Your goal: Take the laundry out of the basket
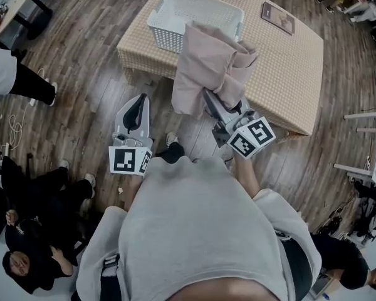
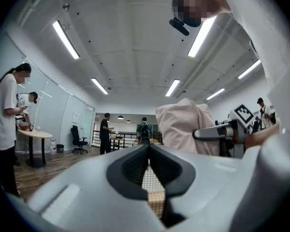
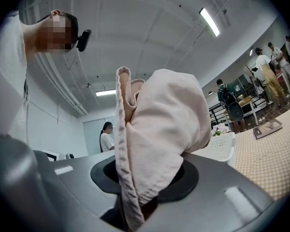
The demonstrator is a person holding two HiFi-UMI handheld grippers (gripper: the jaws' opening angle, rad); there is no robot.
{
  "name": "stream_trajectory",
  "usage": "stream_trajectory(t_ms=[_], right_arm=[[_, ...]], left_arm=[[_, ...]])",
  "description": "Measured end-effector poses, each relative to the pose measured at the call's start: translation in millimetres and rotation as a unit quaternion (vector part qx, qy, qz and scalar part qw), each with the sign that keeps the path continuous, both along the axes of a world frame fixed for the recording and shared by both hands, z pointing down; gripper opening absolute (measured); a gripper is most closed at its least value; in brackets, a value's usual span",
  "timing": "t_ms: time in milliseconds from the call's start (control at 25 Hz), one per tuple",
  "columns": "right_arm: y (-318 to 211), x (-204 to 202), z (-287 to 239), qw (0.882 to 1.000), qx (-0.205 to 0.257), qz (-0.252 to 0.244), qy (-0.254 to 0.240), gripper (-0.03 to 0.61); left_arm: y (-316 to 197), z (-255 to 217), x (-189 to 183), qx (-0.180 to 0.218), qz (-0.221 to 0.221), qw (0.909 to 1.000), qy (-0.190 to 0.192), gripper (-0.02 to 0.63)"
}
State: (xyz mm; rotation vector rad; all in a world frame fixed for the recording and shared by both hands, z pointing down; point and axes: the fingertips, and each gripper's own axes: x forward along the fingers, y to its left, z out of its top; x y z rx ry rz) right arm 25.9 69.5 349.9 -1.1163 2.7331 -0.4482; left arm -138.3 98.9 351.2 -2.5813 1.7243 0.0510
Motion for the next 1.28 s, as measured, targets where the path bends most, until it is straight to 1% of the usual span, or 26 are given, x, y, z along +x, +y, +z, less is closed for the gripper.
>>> stream_trajectory(t_ms=[120,360,560,840,1280], right_arm=[[22.8,11.0,3.2,1.0,-0.004,-0.004,-0.003,0.141],[104.2,56.3,18.8,1.0,-0.006,-0.006,-0.004,0.14],[141.5,69.4,27.5,1.0,-0.007,-0.008,-0.012,0.14],[164.5,79.9,18.8,1.0,0.007,-0.01,-0.012,0.14],[168.7,81.8,8.7,1.0,0.022,-0.016,-0.011,0.14]], left_arm=[[22.3,0.6,13.6,-0.004,-0.002,1.0,-0.006,0.011],[105.4,5.2,61.5,0.001,-0.007,0.9999,-0.01,0.011],[140.5,7.5,80.1,0.007,-0.004,0.9999,-0.015,0.011],[163.6,-3.9,94.4,0.024,-0.001,0.9995,-0.019,0.011],[171.4,-14.3,96.9,0.036,-0.006,0.9992,-0.019,0.011]])
